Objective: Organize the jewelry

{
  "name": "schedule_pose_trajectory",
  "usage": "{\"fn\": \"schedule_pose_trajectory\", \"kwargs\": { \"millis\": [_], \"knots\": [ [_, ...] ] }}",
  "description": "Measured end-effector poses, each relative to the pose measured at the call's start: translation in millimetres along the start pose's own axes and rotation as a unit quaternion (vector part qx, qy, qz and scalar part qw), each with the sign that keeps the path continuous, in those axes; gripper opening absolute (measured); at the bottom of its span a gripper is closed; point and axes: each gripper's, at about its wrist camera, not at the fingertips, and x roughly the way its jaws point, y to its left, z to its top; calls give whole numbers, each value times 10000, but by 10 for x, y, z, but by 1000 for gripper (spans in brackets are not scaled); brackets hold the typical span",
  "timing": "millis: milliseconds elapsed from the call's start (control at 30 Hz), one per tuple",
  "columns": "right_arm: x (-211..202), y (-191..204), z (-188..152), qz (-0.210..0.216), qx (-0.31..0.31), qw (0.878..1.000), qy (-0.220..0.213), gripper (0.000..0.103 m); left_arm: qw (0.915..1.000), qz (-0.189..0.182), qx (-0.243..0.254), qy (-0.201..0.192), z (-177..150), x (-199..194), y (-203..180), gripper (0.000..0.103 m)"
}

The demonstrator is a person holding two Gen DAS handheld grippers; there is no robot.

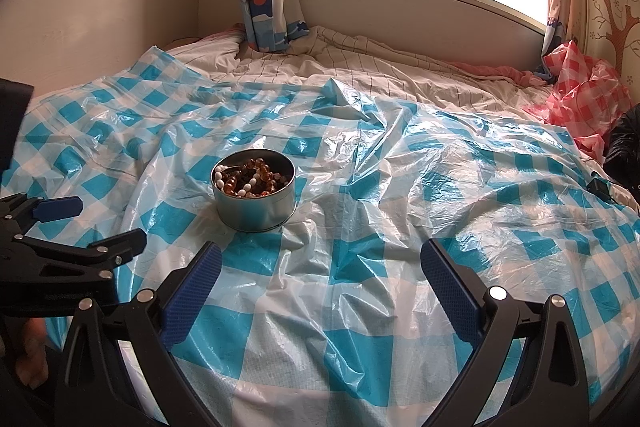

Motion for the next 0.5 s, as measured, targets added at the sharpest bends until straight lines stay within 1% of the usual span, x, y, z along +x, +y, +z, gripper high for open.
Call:
{"fn": "schedule_pose_trajectory", "kwargs": {
  "millis": [67,200,267,300,367,400,500],
  "knots": [
    [8,26,8,-2,9,10000,6,95,9993,325,-105,-166,3,-65,7,96],
    [31,29,18,3,6,10000,8,95,9994,215,-249,-125,-3,-73,88,96],
    [30,36,21,1,-2,10000,7,95,9995,49,-270,-143,-15,-96,112,95],
    [31,38,22,1,0,10000,5,95,9996,-5,-273,-110,-4,-82,109,95],
    [31,37,22,-1,4,10000,6,95,9993,-273,-238,24,1,-43,111,95],
    [25,13,12,-3,6,10000,7,95,9993,-321,-193,54,17,-17,65,95],
    [31,37,23,0,-1,10000,3,95,9997,-255,16,-9,21,-30,-62,95]
  ]
}}
